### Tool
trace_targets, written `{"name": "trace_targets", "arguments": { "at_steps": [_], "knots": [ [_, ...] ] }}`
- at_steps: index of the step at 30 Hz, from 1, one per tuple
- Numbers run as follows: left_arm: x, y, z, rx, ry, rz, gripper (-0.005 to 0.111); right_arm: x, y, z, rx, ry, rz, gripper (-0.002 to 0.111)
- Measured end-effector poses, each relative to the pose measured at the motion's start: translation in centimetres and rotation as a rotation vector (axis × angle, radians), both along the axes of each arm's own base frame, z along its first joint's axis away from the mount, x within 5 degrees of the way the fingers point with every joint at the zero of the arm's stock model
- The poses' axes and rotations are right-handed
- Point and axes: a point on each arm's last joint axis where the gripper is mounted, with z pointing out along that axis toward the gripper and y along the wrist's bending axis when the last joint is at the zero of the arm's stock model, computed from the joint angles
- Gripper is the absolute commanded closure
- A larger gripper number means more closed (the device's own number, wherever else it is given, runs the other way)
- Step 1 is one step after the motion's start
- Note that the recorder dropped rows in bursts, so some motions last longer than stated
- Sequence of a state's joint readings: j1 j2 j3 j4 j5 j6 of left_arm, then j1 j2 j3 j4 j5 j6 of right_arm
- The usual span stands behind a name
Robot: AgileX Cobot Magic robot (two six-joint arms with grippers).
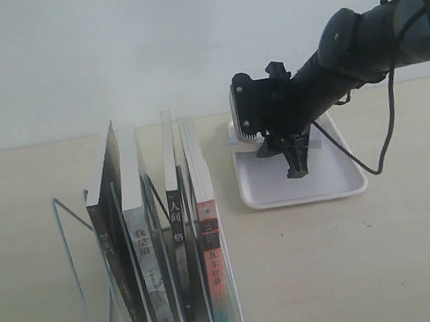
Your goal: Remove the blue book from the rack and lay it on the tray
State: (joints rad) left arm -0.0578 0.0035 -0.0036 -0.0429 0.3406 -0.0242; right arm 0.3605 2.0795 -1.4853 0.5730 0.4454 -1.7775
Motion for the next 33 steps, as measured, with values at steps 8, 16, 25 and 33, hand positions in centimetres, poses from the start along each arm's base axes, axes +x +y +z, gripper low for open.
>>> {"name": "trace_targets", "arguments": {
  "at_steps": [8, 16, 25, 33],
  "knots": [
    [0.0, 0.0, 0.0, 0.0, 0.0, 0.0, 0.101, -0.4, -0.4, 1.6, 0.012, 0.02, -0.057, 0.064],
    [0.0, 0.0, 0.0, 0.0, 0.0, 0.0, 0.101, -0.6, -1.4, 1.7, -0.06, 0.05, -0.145, 0.064],
    [0.0, 0.0, 0.0, 0.0, 0.0, 0.0, 0.101, -2.6, -2.0, 6.7, -0.003, 0.078, -0.211, 0.065],
    [0.0, 0.0, 0.0, 0.0, 0.0, 0.0, 0.101, -7.2, -3.2, 10.5, 0.066, 0.418, -0.445, 0.087]
  ]
}}
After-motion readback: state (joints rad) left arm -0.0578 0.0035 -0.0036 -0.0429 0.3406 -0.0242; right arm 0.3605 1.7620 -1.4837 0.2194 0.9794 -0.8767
